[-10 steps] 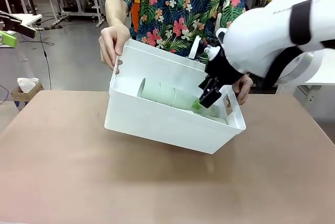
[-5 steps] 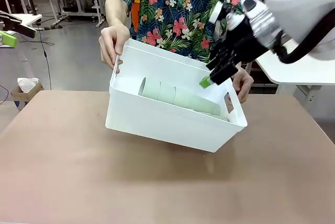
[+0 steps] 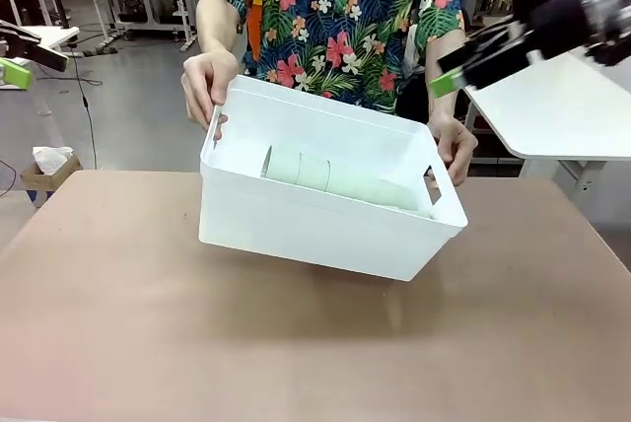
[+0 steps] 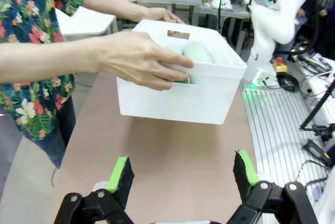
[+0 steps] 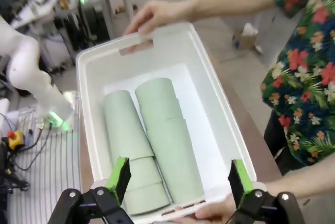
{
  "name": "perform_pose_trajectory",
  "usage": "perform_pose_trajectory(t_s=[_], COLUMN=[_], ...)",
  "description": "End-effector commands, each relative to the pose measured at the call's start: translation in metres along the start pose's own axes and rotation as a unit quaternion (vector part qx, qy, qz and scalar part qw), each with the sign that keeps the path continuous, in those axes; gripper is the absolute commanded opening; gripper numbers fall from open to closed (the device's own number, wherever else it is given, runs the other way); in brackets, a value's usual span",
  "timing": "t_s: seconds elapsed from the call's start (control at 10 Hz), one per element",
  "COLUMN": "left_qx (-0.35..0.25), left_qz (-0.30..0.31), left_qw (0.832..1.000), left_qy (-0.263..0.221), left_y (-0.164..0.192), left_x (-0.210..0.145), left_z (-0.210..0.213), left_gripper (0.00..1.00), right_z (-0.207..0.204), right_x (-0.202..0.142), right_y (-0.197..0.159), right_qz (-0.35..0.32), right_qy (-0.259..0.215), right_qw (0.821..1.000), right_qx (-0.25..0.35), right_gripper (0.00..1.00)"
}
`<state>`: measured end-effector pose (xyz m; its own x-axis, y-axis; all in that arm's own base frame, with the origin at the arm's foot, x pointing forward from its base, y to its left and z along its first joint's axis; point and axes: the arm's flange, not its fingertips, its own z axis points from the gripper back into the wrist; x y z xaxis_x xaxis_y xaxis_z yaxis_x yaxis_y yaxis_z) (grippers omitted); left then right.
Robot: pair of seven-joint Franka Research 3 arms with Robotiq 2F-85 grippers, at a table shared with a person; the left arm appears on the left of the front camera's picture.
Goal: Stack the cups and store them in the basket.
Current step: Place the stack of Reusable plastic cups into the Pantry Basket.
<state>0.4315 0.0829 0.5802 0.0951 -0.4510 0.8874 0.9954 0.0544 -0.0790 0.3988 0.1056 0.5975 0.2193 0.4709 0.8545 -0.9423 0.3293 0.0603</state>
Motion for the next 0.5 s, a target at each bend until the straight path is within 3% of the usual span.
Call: perform_pose_trajectory(t_s=[0.0,0.2,0.4], left_qx=[-0.002,-0.002,-0.002], left_qz=[0.006,0.006,0.006], left_qw=[1.0,1.0,1.0], left_qy=[-0.002,-0.002,-0.002], left_y=[-0.002,-0.002,-0.002], left_x=[0.004,0.004,0.004], left_z=[0.001,0.001,0.001], left_gripper=[1.0,1.0,1.0], right_z=[0.045,0.104,0.144], right_x=[-0.025,-0.062,-0.104], right_y=[-0.019,-0.036,-0.046], right_qz=[-0.007,-0.012,-0.022], right_qy=[-0.051,-0.096,-0.11], right_qw=[0.998,0.995,0.993], right_qx=[0.026,0.031,0.025], right_gripper=[1.0,1.0,1.0])
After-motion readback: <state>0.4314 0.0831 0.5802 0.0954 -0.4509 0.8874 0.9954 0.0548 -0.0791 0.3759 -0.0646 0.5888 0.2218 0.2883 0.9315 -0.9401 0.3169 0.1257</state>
